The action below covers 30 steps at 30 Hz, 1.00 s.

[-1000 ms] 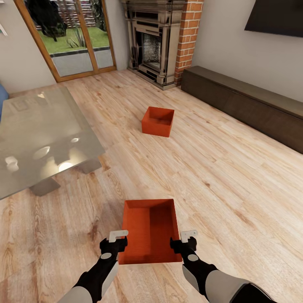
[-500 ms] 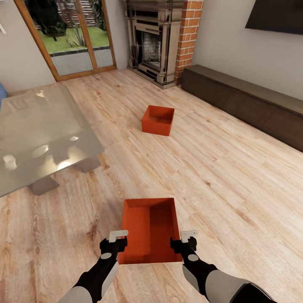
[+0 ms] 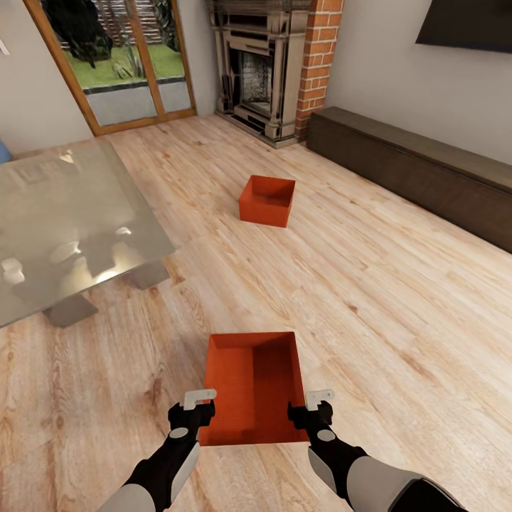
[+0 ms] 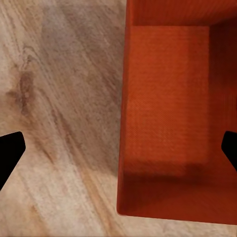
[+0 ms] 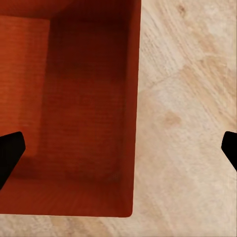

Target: Move the two storage containers from the living room to the garage. In the garage, place one container on the floor and stack the other container on top of it (either order is fine).

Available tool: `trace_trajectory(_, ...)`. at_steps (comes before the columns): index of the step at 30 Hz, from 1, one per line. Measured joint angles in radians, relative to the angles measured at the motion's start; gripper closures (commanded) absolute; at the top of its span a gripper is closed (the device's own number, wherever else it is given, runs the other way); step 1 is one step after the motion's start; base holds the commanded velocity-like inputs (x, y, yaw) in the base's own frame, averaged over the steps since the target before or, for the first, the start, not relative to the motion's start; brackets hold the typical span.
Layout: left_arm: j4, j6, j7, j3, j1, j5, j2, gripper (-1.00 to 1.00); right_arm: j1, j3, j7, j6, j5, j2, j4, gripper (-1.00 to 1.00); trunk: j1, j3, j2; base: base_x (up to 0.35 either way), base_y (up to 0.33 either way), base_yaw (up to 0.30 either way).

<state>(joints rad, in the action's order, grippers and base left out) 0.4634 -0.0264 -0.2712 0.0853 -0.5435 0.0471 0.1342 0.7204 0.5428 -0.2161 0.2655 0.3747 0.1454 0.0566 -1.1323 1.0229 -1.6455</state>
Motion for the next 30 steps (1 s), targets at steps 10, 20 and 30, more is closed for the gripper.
trace_trajectory(10,-0.001,0.0,0.0,-0.005,0.0,0.001,0.0,-1.0,0.001,-0.035,0.0,-0.06,-0.004,-0.011,0.049,-1.0,-0.038,0.031,-0.07,0.0,0.0,0.0)
trace_trajectory(20,-0.001,0.0,0.0,-0.006,0.0,0.001,0.0,-1.0,0.001,-0.039,0.001,-0.056,-0.005,-0.014,0.079,-1.0,-0.077,0.063,-0.14,0.0,0.0,0.0)
trace_trajectory(30,-0.001,0.0,0.0,-0.007,0.0,0.001,-0.001,-1.0,0.001,-0.042,-0.01,-0.046,-0.006,-0.011,0.081,-1.0,-0.115,0.094,-0.21,0.0,0.0,0.0)
